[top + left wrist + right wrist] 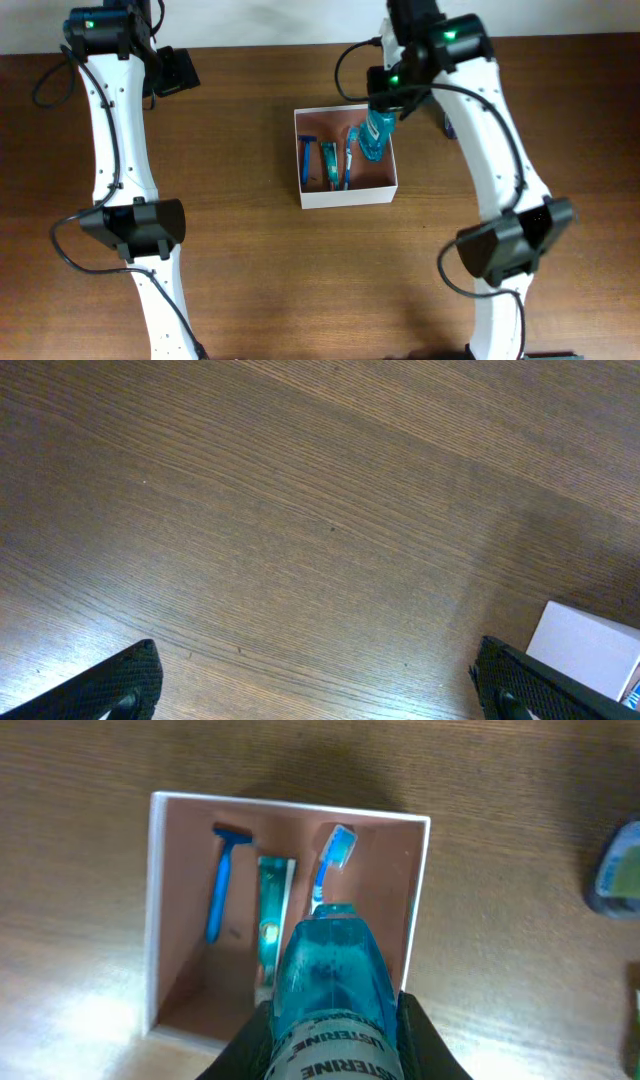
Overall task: Pack container
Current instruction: 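Lift the Listerine bottle and carry it over the box, then lower the bottle upright into the box and open the right gripper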
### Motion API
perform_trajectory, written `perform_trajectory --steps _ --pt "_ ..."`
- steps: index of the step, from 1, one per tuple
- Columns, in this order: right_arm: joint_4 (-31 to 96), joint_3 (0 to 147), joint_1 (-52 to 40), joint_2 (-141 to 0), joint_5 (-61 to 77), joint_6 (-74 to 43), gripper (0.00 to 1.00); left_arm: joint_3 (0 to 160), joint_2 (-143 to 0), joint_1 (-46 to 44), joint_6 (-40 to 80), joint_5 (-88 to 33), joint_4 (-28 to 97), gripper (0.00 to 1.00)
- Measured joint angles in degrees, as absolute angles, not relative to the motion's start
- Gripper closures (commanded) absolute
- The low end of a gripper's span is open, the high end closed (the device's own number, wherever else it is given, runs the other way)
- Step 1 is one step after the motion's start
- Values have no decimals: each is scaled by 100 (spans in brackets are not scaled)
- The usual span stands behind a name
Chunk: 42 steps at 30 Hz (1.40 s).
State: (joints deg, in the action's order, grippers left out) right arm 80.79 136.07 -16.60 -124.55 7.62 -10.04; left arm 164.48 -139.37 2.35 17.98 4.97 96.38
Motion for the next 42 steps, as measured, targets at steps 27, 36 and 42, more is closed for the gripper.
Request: perform_trajectory --steps 27,36,42 --pt "7509 13607 -1667 -13089 73 -1009 82 16448 -13937 235 1798 497 9638 1" --pt "7238 13592 -1667 -13325 40 -1011 82 16448 -13937 235 1798 497 9638 1" --pt "6921 13432 -1667 -13325 16 -1007 78 16448 -13937 235 1798 497 9640 1"
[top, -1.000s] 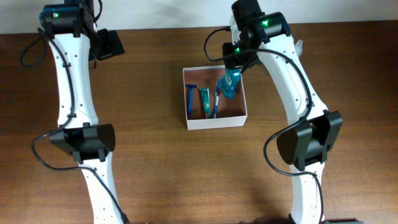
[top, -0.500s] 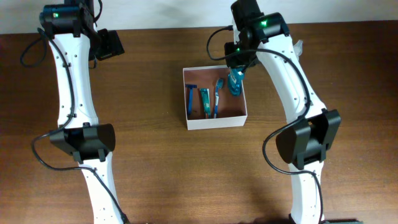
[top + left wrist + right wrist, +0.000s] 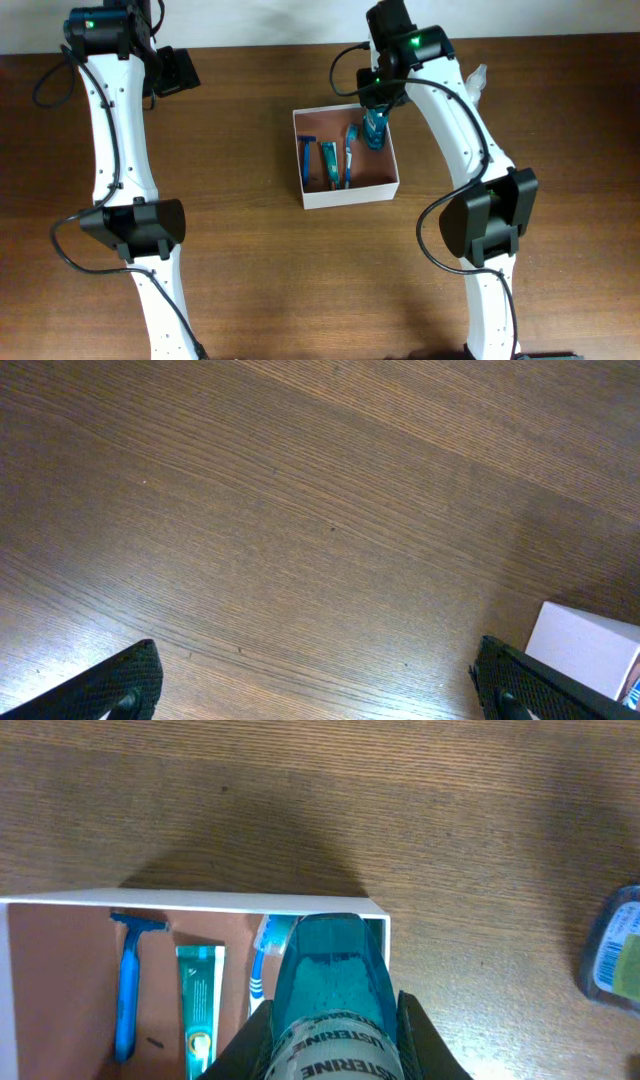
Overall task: Pack container
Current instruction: 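Lower the bottle upright into the box and open the right gripper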
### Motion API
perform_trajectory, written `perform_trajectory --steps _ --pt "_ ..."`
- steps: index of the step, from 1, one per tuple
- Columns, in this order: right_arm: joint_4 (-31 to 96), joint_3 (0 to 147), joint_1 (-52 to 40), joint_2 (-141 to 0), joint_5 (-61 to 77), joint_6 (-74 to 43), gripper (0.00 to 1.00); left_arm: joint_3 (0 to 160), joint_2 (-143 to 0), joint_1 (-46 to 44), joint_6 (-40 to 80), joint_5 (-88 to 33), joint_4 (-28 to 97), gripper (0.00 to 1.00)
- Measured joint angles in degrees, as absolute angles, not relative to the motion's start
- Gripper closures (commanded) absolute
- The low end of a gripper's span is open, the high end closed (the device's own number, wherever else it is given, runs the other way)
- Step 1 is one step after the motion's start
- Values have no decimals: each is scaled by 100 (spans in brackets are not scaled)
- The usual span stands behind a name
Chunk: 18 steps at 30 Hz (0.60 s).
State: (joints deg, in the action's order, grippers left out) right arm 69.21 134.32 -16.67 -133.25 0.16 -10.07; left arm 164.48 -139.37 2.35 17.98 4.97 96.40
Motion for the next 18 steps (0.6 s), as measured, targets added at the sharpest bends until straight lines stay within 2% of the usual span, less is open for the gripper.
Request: perform_trajectory --steps 11,13,18 --pt "6788 13235 -1667 -13321 1 -1007 76 16448 -13937 235 1798 497 9640 1" --pt "6783 13231 -1667 -13319 -1 -1007 71 16448 -13937 235 1798 497 9638 1" --pt "6779 13187 -1667 -13319 27 -1026 49 16448 -13937 235 1798 497 9638 1"
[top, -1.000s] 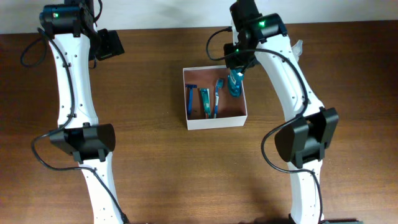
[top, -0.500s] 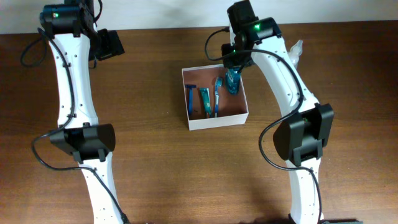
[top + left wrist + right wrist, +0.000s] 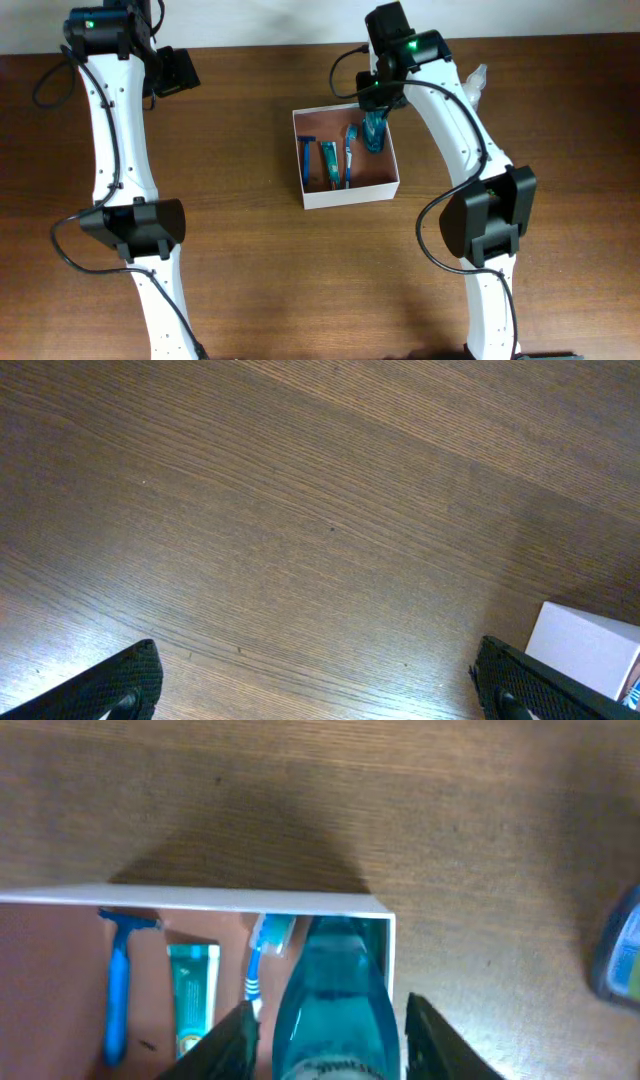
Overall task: Pack container
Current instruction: 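Lower the bottle upright into the box and open the right gripper, then raise the right gripper and move it over the clear pump bottle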
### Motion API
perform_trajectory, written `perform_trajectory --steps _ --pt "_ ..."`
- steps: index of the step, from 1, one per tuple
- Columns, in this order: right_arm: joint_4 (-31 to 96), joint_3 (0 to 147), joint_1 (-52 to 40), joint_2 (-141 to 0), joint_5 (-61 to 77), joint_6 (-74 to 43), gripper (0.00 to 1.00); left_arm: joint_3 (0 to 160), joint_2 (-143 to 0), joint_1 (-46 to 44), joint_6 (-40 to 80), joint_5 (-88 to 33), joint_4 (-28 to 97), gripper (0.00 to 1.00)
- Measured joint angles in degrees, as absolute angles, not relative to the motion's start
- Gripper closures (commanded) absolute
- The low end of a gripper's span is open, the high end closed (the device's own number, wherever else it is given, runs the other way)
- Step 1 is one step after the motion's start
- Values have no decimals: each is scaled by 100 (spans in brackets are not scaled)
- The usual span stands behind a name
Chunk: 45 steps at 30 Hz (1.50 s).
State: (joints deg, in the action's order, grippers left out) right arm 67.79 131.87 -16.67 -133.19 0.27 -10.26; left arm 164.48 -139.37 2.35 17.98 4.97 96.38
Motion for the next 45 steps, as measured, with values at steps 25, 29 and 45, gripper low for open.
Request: perform_trajectory --steps 25,29,45 --pt "8663 16221 -644 -12595 -622 -792 25 16448 -13937 235 1798 497 9638 1" --pt "9131 16278 56 -12508 -711 -794 25 16448 -13937 235 1798 497 9638 1" --pt "8259 15246 718 -13045 222 8 23 16448 -13937 235 1798 497 9638 1"
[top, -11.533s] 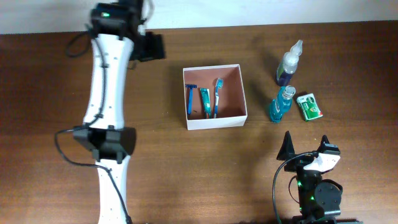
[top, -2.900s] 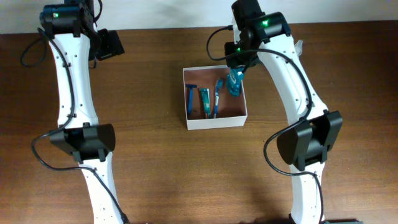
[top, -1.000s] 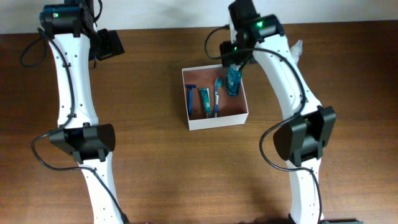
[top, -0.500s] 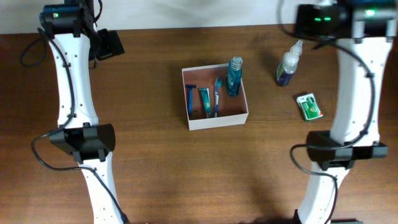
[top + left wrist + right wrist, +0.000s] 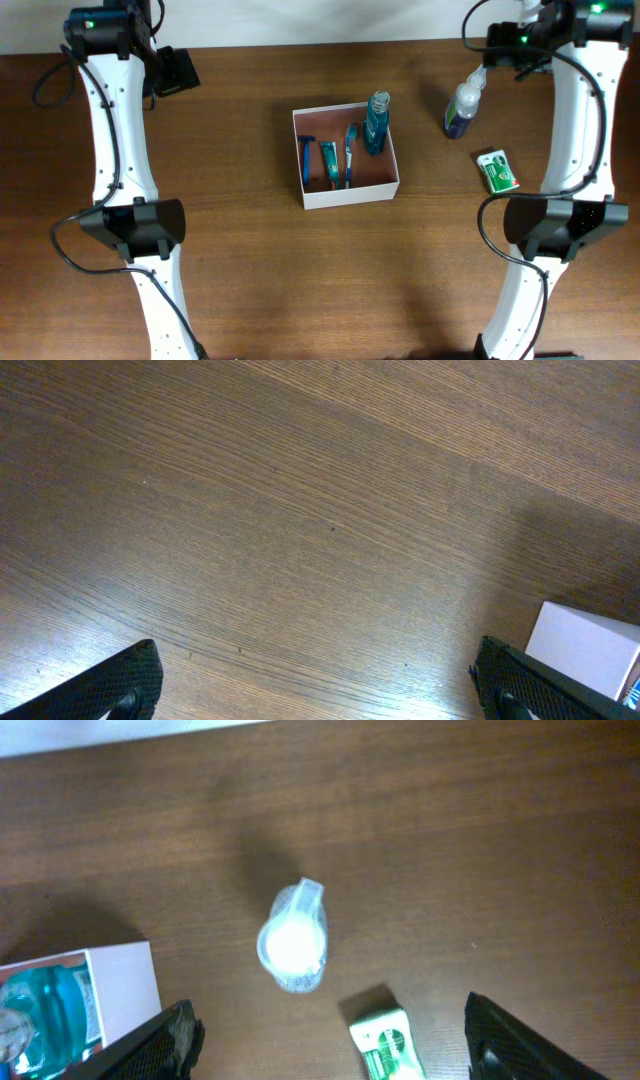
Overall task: Pack container
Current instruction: 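Raise the right gripper and move it over the clear pump bottle, then lower the right gripper and grasp the pump bottle top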
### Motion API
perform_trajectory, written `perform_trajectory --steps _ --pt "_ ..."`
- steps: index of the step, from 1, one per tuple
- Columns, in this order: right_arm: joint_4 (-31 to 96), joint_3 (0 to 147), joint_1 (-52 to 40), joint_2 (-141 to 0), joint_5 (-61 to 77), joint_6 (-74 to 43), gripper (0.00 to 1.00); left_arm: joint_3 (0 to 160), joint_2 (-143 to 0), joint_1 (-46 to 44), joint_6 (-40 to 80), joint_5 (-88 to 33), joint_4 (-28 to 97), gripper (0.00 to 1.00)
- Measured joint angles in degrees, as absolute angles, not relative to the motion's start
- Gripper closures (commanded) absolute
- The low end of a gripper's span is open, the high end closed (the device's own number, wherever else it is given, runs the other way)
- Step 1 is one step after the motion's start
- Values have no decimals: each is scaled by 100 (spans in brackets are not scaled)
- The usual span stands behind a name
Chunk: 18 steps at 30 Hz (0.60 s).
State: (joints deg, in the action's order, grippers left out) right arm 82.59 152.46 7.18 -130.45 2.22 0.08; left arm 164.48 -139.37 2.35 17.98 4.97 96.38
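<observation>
The white box [image 5: 346, 190] holds a blue razor [image 5: 306, 158], a toothpaste tube [image 5: 328, 163], a toothbrush [image 5: 349, 150] and a teal mouthwash bottle [image 5: 376, 122] upright in its back right corner. To its right on the table stand a clear bottle with a white cap [image 5: 463, 102] and a green packet [image 5: 497, 170]. My right gripper [image 5: 503, 48] hangs open and empty high over the capped bottle [image 5: 293, 942], with the packet [image 5: 385, 1045] between its fingers [image 5: 170, 1040]. My left gripper [image 5: 320, 695] is open over bare wood at the far left [image 5: 178, 70].
A corner of the box [image 5: 590, 650] shows at the right edge of the left wrist view. The box wall [image 5: 100, 985] and the mouthwash [image 5: 45, 1010] sit at the lower left of the right wrist view. The table's back edge lies just behind both grippers.
My right gripper, then open around the mouthwash bottle in the box's back right corner, is now far to the right above the capped bottle. The mouthwash stands alone in the box.
My right gripper first held the mouthwash bottle over the box. It then held it down at the back right corner, and after that its fingers stood apart around it. Now the bottle stays in the box and the gripper is away. The left arm never moved.
</observation>
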Motion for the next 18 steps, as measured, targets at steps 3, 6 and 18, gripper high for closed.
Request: perform_trajectory --steps 3,6,18 --pt "8038 14932 670 -13056 290 -34 23 16448 -13937 235 1798 497 9640 1" --pt "7747 14621 615 -13056 316 -379 23 16448 -13937 235 1798 497 9638 1" --pt "6978 14033 222 -13080 106 -1264 25 16448 -13937 235 1798 497 9638 1"
